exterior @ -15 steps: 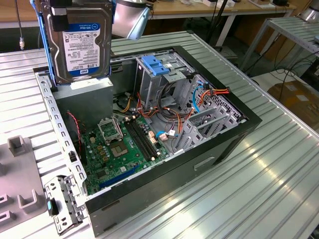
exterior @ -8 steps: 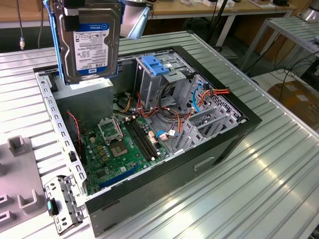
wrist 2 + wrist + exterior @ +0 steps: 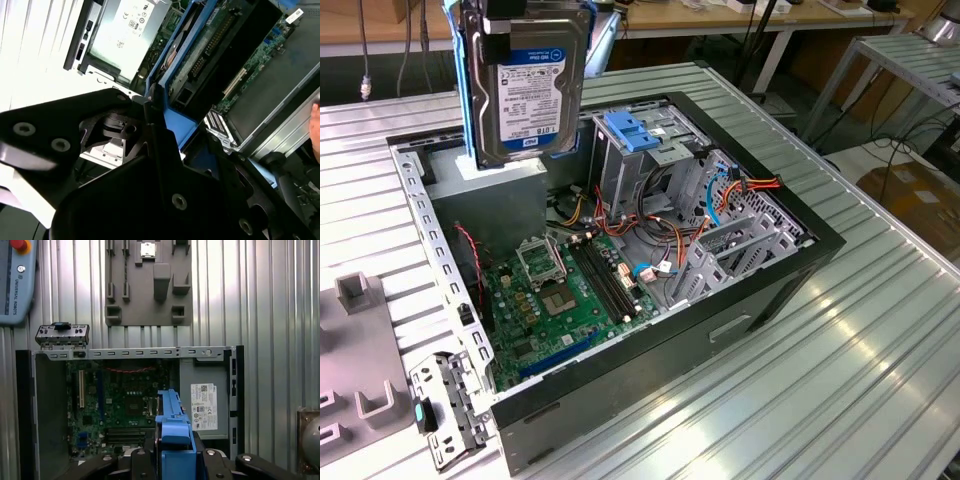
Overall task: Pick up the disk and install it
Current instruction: 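Pick up the disk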
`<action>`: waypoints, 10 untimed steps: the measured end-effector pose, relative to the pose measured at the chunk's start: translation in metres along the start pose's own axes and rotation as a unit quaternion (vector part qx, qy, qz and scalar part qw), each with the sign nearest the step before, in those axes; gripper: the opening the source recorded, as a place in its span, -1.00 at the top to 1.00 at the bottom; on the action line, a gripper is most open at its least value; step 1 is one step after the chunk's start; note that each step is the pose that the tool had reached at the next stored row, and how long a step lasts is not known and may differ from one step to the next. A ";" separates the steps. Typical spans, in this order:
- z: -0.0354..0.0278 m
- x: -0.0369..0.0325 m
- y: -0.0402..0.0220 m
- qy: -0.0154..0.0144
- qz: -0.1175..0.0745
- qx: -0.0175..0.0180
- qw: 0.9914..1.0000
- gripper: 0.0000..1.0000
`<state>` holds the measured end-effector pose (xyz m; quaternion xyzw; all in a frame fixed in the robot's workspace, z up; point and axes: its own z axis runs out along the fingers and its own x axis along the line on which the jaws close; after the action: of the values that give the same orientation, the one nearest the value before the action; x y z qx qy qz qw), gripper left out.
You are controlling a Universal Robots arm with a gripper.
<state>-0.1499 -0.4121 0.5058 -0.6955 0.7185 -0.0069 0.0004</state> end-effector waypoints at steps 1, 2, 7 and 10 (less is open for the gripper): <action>0.0004 0.0000 -0.0005 0.001 0.000 0.002 1.000 0.26; 0.0012 0.0000 -0.0012 0.003 0.001 0.005 1.000 0.26; 0.0049 -0.0002 -0.0044 0.003 0.023 0.006 1.000 0.26; 0.0058 -0.0004 -0.0103 0.003 0.026 0.006 1.000 0.26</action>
<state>-0.1396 -0.4121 0.5001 -0.6767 0.7361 -0.0133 0.0022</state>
